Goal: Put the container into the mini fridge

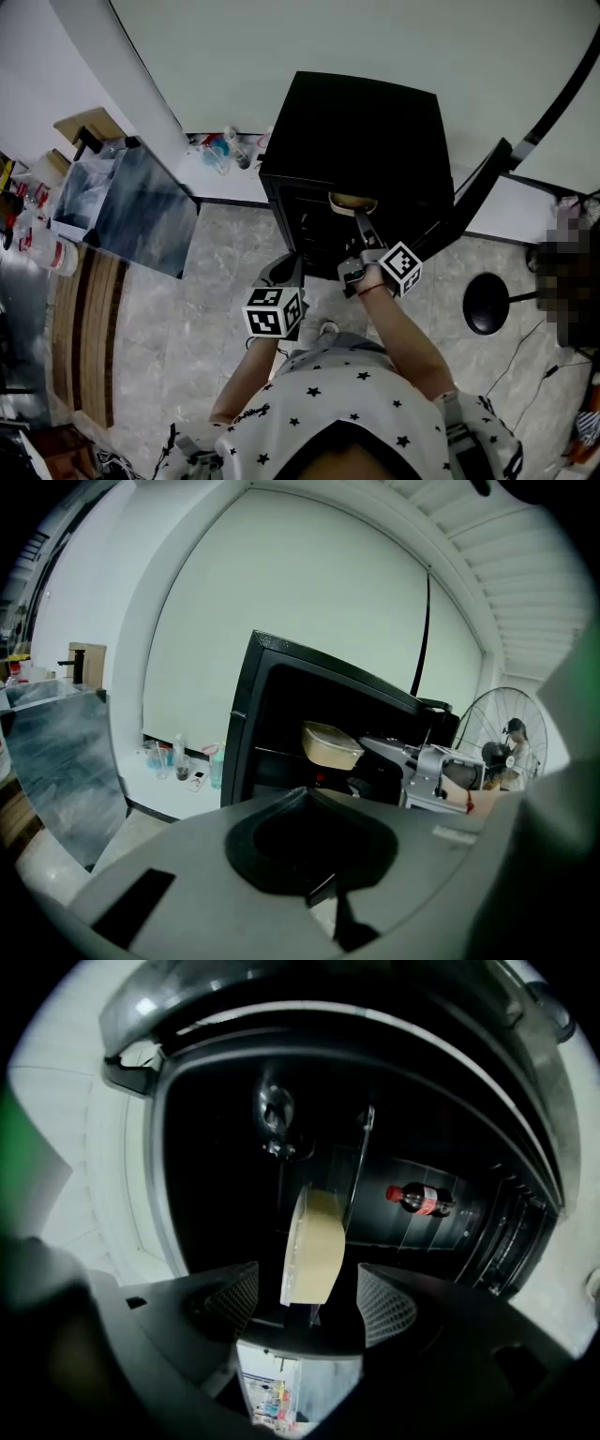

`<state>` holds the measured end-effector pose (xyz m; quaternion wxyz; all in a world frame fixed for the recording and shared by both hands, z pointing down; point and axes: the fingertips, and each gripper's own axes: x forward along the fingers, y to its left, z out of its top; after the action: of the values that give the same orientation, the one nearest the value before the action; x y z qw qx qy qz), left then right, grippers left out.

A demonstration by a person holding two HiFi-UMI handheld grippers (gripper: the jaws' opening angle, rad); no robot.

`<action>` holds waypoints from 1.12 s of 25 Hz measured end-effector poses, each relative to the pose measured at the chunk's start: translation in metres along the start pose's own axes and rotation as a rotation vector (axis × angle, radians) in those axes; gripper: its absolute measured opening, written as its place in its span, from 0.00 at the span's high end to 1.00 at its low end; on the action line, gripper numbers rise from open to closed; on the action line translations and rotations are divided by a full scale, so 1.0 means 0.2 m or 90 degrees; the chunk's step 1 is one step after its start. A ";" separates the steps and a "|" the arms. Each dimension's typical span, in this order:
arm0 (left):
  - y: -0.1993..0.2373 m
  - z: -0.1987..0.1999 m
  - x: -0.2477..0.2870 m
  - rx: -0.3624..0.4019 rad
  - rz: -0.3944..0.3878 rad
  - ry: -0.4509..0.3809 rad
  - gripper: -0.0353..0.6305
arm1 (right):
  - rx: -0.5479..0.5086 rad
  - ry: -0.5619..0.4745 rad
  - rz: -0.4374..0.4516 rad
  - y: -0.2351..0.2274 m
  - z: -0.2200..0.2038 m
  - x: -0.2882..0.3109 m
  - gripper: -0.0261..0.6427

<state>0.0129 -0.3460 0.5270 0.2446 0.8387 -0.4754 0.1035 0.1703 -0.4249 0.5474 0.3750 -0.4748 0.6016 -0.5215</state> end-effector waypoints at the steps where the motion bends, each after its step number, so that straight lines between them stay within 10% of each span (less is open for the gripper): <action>1: -0.01 -0.01 -0.01 0.002 -0.003 0.001 0.93 | -0.002 -0.002 -0.001 0.01 -0.01 -0.02 0.50; 11: -0.10 -0.13 -0.20 0.018 -0.037 0.007 0.93 | -0.082 0.003 0.002 0.11 -0.15 -0.34 0.51; 22: -0.17 -0.32 -0.49 0.035 -0.059 0.015 0.93 | -0.233 0.022 -0.065 0.12 -0.39 -0.76 0.94; 28: -0.22 -0.42 -0.65 0.040 -0.060 0.014 0.93 | -0.340 0.042 -0.078 0.15 -0.50 -0.98 0.97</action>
<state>-0.0123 -0.1879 0.5321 0.2280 0.8663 -0.4291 0.1158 0.1222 -0.2079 0.5274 0.1844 -0.5754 0.6998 -0.3810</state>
